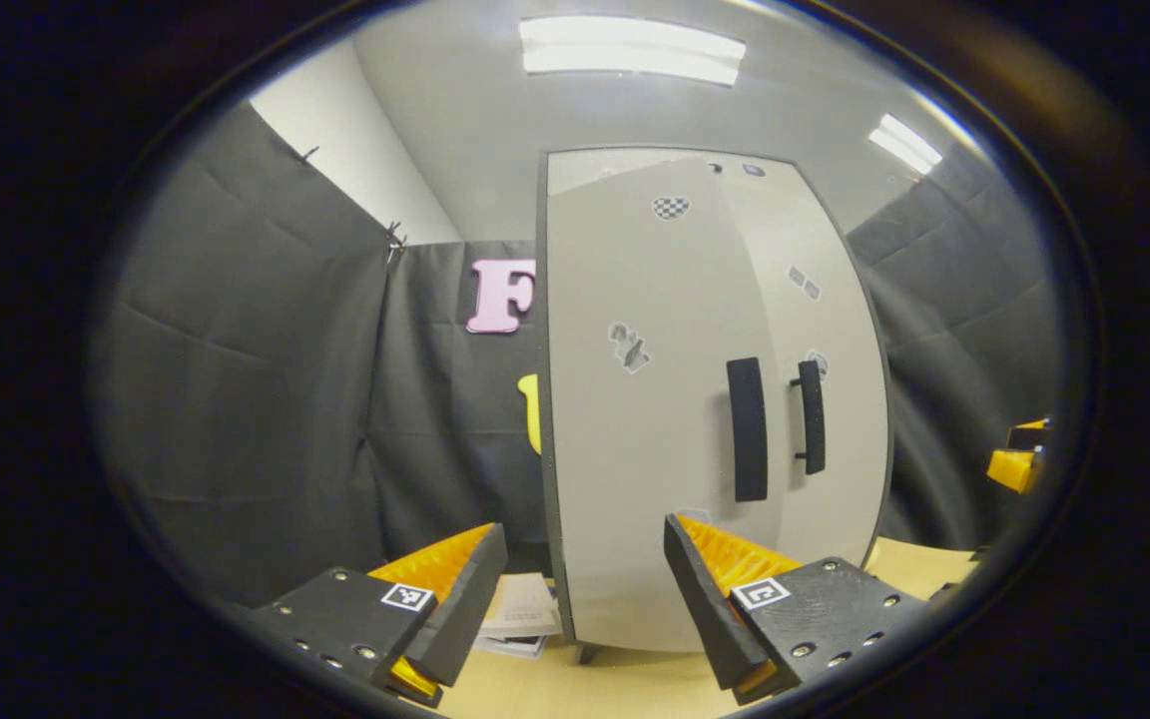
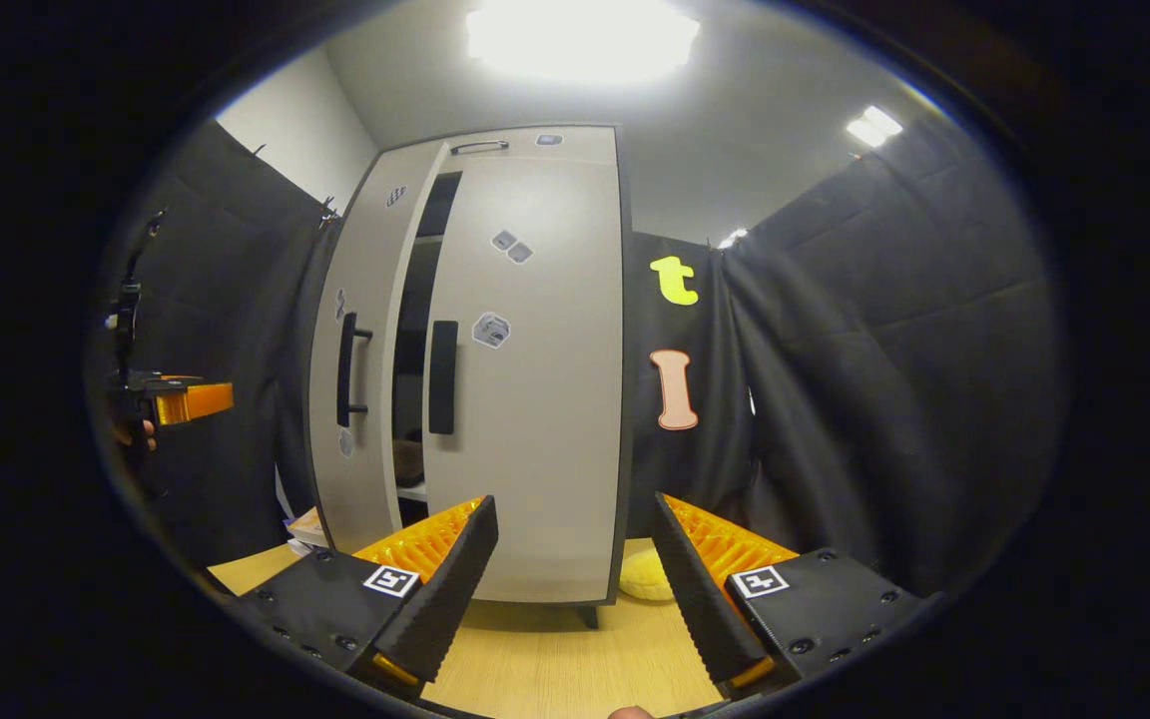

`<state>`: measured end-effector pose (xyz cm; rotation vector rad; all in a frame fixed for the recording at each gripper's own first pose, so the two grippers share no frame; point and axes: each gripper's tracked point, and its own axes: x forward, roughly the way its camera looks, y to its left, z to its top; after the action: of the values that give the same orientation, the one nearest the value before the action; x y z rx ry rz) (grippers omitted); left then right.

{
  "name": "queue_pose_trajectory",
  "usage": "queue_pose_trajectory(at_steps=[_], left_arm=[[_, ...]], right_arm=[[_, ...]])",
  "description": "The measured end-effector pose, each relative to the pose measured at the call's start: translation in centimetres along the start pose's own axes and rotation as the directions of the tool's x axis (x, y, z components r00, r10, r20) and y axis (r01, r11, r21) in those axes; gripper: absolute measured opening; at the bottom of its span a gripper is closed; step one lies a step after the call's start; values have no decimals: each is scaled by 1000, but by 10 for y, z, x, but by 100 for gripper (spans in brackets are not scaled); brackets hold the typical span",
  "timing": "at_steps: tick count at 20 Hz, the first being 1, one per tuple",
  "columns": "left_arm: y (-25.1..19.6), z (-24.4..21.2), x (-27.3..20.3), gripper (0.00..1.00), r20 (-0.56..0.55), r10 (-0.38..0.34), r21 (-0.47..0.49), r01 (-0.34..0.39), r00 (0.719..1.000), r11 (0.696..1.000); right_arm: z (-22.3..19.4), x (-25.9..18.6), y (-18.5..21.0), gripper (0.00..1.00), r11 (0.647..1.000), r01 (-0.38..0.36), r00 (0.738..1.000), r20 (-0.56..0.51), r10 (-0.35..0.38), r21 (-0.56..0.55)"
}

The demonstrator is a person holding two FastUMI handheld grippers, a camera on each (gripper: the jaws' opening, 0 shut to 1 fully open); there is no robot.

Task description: Grab one shoe with the right hand and put it into the shoe cabinet, grab the other shoe with the left hand and put it into the shoe cabinet; then close the right door with the right hand and the left door with the left hand.

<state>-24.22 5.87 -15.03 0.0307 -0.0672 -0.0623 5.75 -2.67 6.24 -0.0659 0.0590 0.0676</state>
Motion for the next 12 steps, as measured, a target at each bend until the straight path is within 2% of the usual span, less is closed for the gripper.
queue_pose_trajectory(at_steps=[4,12], left_arm=[[15,-13,-23,87,-16,24,6,-24,1000,1000],[32,-33,-51,95,-54,59,32,-57,997,998]], right_arm=[[3,-9,10,98,1000,-18,1000,15,18,5],[4,-20,18,98,999,-32,999,34,31,20]])
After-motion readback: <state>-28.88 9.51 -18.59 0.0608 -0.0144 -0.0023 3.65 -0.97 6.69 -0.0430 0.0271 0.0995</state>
